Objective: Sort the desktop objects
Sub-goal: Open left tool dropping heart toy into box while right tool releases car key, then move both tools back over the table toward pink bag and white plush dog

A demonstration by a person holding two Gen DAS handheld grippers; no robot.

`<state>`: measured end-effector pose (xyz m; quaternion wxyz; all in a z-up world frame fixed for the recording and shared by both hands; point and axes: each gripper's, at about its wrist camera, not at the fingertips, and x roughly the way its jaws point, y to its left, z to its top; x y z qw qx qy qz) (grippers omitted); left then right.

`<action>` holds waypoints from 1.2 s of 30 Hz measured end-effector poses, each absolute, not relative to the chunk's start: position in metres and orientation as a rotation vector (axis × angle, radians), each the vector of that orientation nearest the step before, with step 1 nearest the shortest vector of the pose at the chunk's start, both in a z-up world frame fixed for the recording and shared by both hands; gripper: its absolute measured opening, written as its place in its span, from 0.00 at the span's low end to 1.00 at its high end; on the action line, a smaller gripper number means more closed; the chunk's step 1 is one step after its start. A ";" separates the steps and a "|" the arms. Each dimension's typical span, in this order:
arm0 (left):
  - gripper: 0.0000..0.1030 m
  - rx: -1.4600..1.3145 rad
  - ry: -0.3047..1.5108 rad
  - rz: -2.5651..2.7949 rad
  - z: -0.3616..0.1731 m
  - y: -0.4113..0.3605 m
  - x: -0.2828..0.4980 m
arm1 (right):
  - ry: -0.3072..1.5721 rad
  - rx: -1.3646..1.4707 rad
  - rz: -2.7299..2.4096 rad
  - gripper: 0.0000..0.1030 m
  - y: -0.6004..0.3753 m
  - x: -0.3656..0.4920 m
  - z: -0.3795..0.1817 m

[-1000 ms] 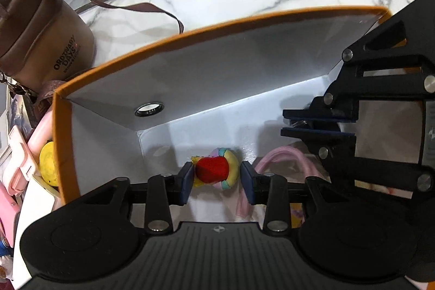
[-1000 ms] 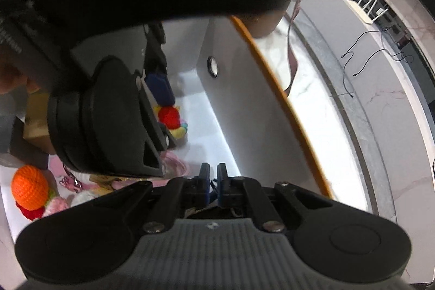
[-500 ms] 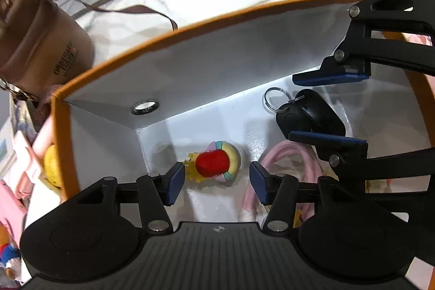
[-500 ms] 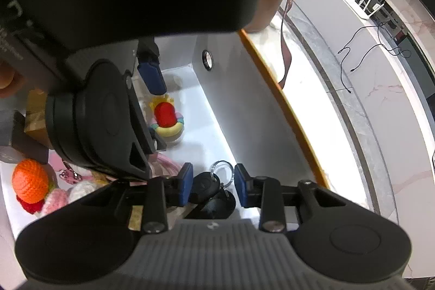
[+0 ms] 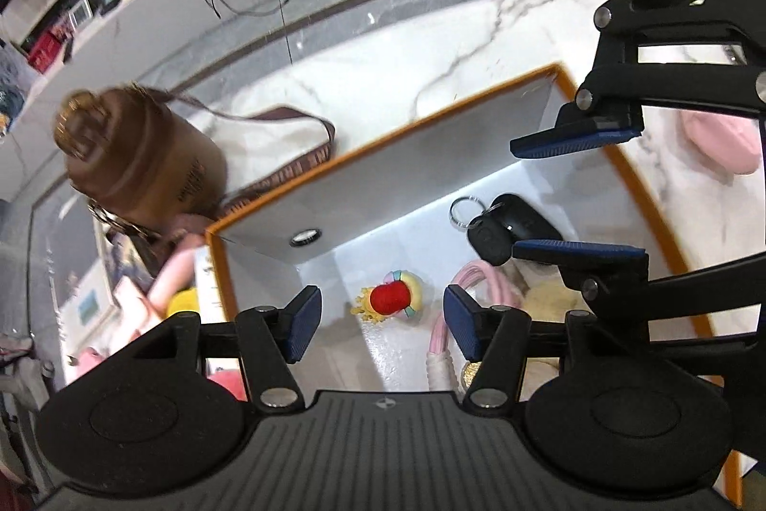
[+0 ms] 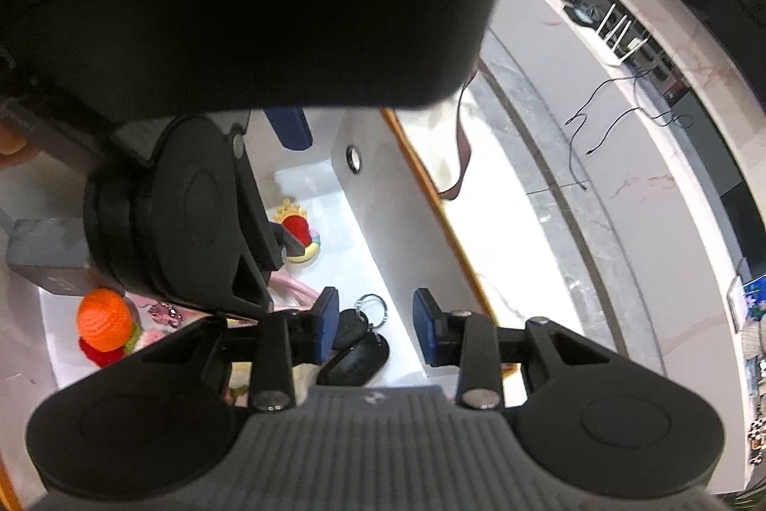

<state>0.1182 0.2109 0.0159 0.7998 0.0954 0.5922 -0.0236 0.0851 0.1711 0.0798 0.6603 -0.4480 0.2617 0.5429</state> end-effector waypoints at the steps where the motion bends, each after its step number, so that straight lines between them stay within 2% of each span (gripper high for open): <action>1: 0.64 0.208 1.263 -0.050 0.023 0.209 0.116 | 0.584 -1.013 1.225 0.35 0.168 0.083 0.086; 9: 0.65 0.223 1.173 -0.058 0.080 0.185 0.095 | 0.524 -0.970 1.202 0.35 0.128 0.059 0.146; 17: 0.65 0.205 1.014 -0.091 0.144 0.143 0.050 | 0.447 -0.871 1.171 0.40 0.062 0.032 0.214; 20: 0.71 0.176 0.962 -0.116 0.160 0.125 0.025 | 0.430 -0.828 1.180 0.42 0.031 0.013 0.231; 22: 0.76 0.194 0.923 -0.125 0.165 0.110 0.008 | 0.427 -0.805 1.178 0.44 0.009 -0.002 0.239; 30: 0.76 0.204 0.801 -0.182 0.173 0.039 -0.045 | 0.414 -0.680 1.121 0.47 -0.088 -0.049 0.245; 35: 0.78 0.172 0.748 -0.268 0.159 -0.005 -0.042 | 0.419 -0.623 1.054 0.49 -0.134 -0.047 0.229; 36: 0.79 0.170 0.747 -0.289 0.153 -0.016 -0.038 | 0.423 -0.613 1.044 0.52 -0.146 -0.045 0.226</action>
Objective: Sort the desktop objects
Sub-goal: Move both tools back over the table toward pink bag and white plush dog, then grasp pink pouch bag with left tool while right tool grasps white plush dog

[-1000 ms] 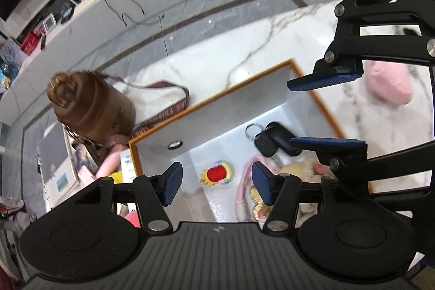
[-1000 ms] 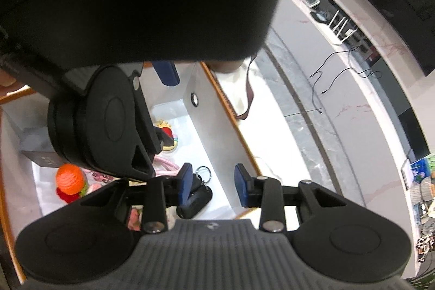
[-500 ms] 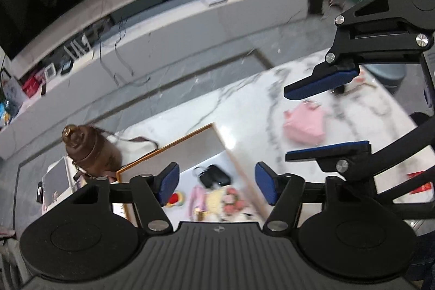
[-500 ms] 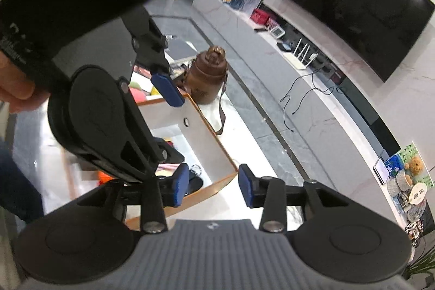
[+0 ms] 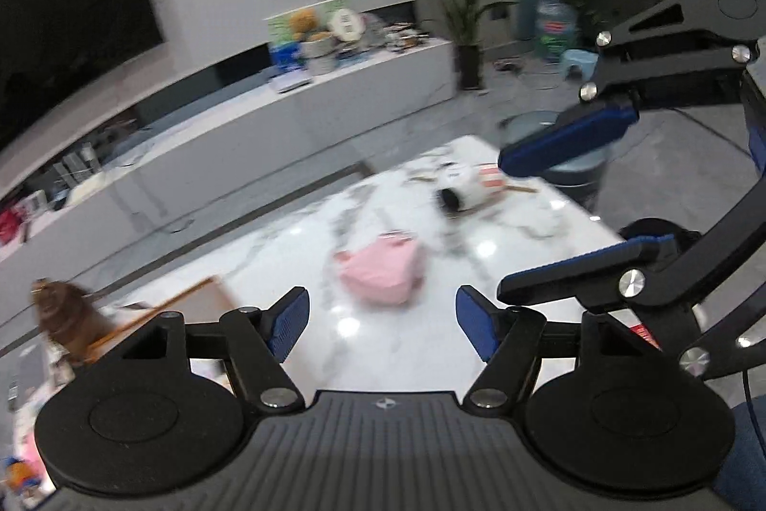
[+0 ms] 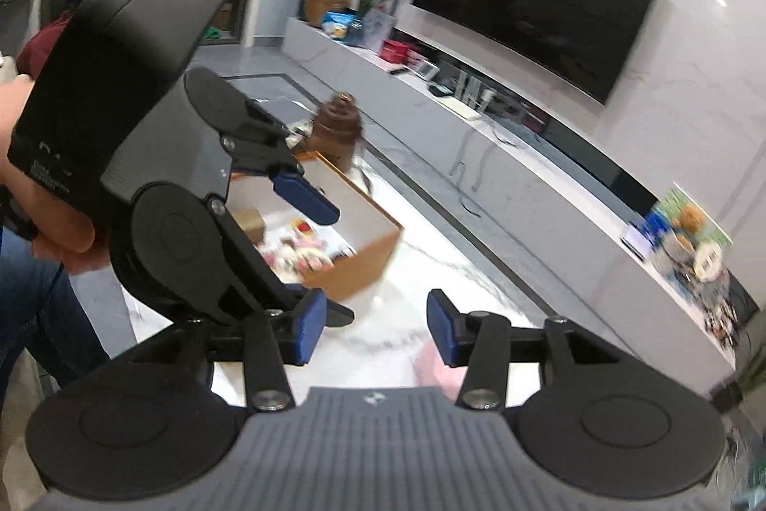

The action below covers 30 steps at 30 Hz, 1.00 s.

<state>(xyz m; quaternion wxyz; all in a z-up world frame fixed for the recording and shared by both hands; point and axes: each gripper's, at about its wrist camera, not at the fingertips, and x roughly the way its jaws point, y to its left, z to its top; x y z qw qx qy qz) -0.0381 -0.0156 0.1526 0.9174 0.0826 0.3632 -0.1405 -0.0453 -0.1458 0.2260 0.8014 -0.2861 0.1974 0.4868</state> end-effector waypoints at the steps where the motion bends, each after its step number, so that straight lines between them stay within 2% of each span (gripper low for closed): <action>1: 0.79 0.172 0.752 -0.304 0.146 -0.025 -0.033 | 0.433 -0.599 1.037 0.56 -0.156 -0.041 0.222; 8: 0.79 0.193 0.829 -0.367 0.089 -0.077 0.011 | 0.504 -0.602 0.967 0.56 -0.214 0.007 0.183; 14: 0.79 0.245 0.875 -0.387 0.044 -0.095 0.049 | 0.553 -0.631 0.943 0.60 -0.228 0.073 0.136; 18: 0.79 0.307 0.947 -0.403 0.017 -0.094 0.080 | 0.558 -0.678 0.956 0.77 -0.243 0.105 0.103; 23: 0.79 0.419 1.003 -0.395 -0.008 -0.089 0.118 | 0.581 -0.720 0.953 0.80 -0.238 0.154 0.067; 25: 0.79 0.400 1.034 -0.405 -0.015 -0.084 0.134 | 0.590 -0.739 0.958 0.83 -0.232 0.178 0.054; 30: 0.79 0.396 1.079 -0.379 -0.032 -0.076 0.166 | 0.630 -0.819 0.932 0.84 -0.217 0.233 0.020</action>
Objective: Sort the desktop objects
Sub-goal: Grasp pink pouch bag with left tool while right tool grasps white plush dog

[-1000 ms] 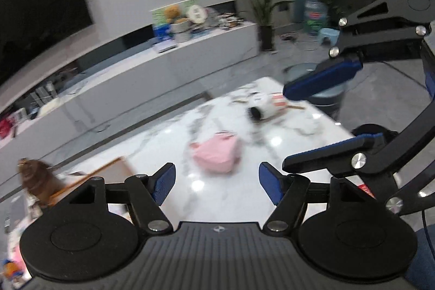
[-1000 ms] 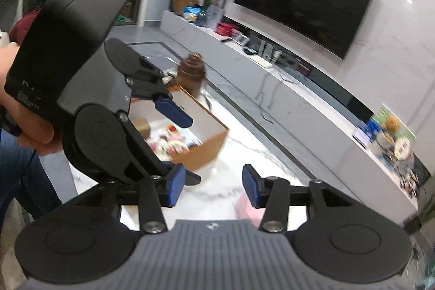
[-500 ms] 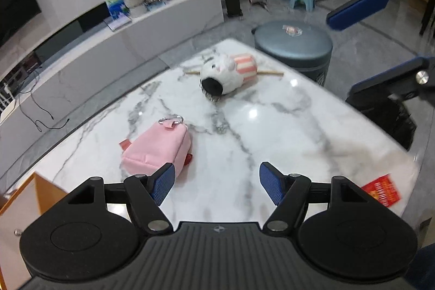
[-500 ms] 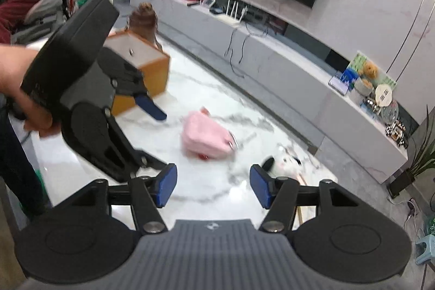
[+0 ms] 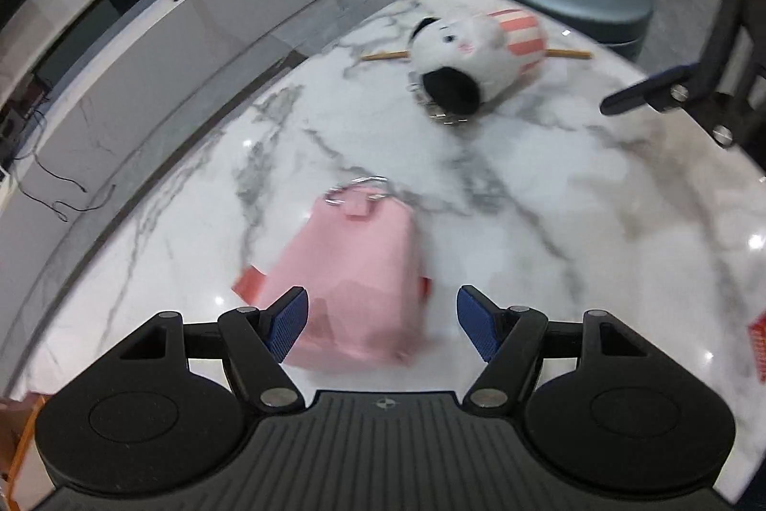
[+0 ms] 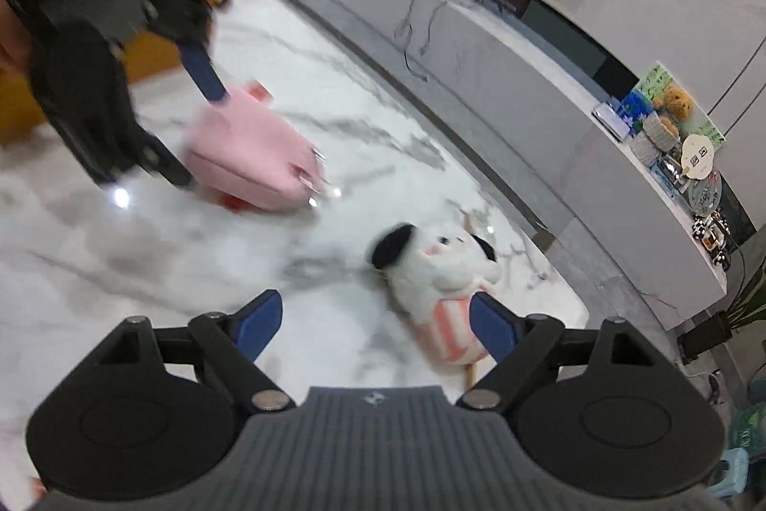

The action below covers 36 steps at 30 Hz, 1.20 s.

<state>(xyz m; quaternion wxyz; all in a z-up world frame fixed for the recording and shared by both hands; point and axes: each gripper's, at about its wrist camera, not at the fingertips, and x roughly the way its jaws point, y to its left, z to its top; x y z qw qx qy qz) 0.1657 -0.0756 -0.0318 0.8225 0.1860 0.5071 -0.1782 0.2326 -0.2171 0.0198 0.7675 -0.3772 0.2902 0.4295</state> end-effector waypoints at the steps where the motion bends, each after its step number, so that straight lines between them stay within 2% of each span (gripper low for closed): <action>1: 0.79 0.410 1.085 -0.371 -0.035 -0.076 0.169 | 0.647 -0.831 0.923 0.84 -0.214 0.242 0.014; 12: 0.80 0.444 1.107 -0.362 -0.061 -0.074 0.193 | 0.747 -0.938 0.880 0.85 -0.177 0.299 -0.021; 23: 0.89 0.539 1.119 -0.319 -0.082 -0.074 0.208 | 0.744 -1.016 0.851 0.85 -0.154 0.305 -0.040; 32: 0.90 0.467 1.157 -0.308 -0.083 -0.060 0.222 | 0.743 -1.023 0.827 0.78 -0.153 0.304 -0.038; 34: 0.86 0.460 1.166 -0.305 -0.083 -0.056 0.224 | 0.745 -1.023 0.828 0.77 -0.155 0.303 -0.038; 36: 0.69 0.473 1.168 -0.283 -0.083 -0.053 0.224 | 0.749 -1.020 0.825 0.76 -0.155 0.301 -0.037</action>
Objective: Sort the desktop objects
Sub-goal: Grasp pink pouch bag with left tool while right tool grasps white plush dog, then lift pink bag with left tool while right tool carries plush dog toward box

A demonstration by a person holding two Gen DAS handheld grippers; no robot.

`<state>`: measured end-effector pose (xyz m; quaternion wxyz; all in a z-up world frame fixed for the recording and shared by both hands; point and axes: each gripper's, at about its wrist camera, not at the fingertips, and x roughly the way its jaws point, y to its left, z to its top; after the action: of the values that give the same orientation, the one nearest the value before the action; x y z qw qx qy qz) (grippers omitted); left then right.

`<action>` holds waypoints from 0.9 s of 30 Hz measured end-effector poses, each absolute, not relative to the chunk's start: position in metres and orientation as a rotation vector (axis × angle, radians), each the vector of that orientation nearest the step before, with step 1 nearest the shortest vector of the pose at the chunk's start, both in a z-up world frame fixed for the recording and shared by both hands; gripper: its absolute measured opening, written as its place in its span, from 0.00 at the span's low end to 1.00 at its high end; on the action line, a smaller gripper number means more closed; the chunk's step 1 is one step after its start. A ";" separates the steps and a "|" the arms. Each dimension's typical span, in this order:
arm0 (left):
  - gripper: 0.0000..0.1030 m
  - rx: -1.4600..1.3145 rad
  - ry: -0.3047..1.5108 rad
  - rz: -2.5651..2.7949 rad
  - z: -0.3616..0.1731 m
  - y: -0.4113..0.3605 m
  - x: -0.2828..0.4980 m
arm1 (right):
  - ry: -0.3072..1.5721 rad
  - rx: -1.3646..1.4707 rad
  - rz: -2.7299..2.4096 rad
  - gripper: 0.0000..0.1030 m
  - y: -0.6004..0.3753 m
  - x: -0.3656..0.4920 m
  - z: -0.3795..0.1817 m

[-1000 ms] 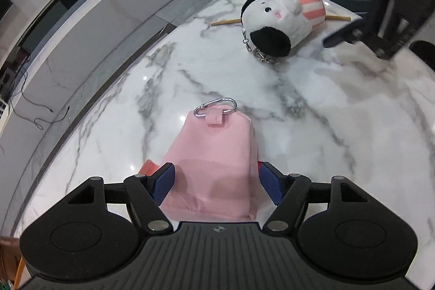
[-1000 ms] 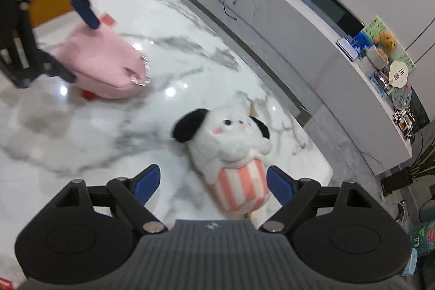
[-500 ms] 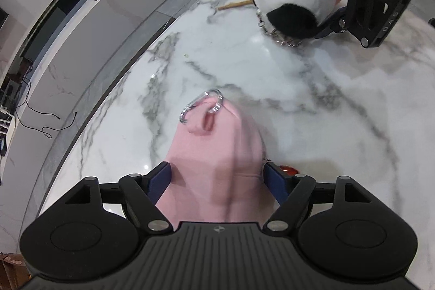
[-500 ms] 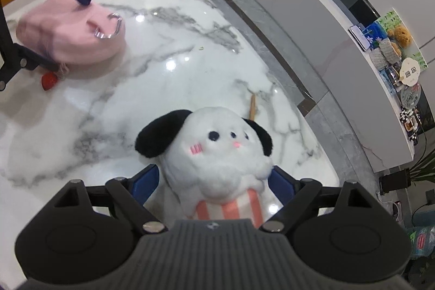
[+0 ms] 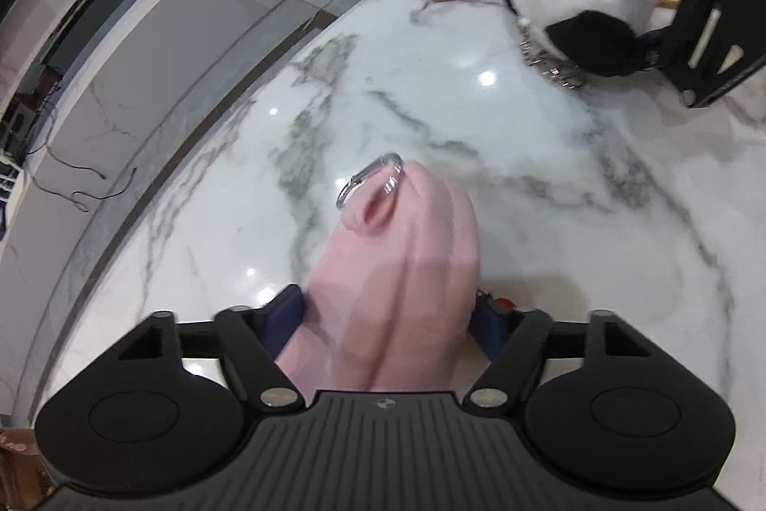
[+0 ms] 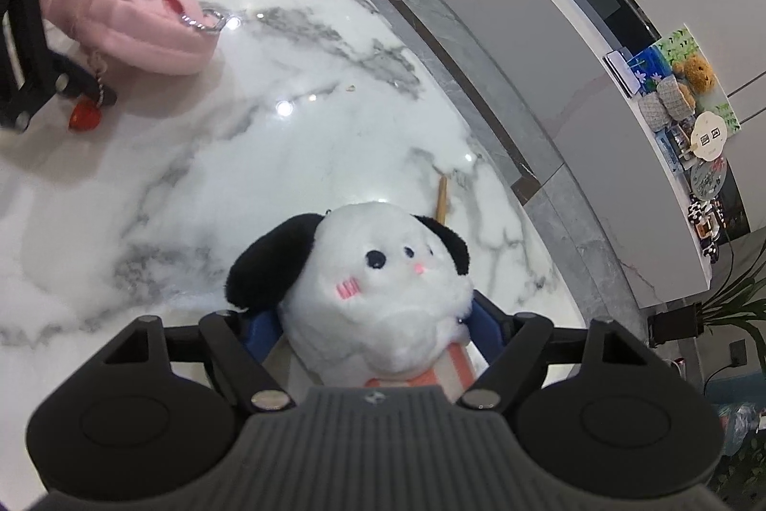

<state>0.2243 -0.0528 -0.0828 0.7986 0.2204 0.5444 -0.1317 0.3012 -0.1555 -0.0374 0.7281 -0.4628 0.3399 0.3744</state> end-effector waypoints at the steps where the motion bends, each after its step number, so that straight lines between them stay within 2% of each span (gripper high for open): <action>1: 0.64 0.480 1.167 -0.268 -0.082 -0.051 0.224 | 0.750 -1.018 0.823 0.76 -0.156 0.300 -0.037; 3: 0.53 0.464 1.174 -0.254 -0.080 -0.046 0.225 | 0.752 -1.016 0.823 0.75 -0.157 0.298 -0.036; 6: 0.44 0.426 1.178 -0.237 -0.073 -0.040 0.223 | 0.757 -1.012 0.832 0.75 -0.157 0.292 -0.034; 16: 0.42 0.392 1.142 -0.251 -0.033 -0.035 0.202 | 0.754 -1.036 0.827 0.74 -0.155 0.268 -0.004; 27: 0.42 0.358 1.037 -0.244 0.050 -0.023 0.153 | 0.683 -1.017 0.791 0.74 -0.158 0.226 0.083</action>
<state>0.1530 -0.0230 0.0500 0.8462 0.1697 0.4918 -0.1156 0.2256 -0.1578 0.0825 0.7457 -0.4648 0.3119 0.3615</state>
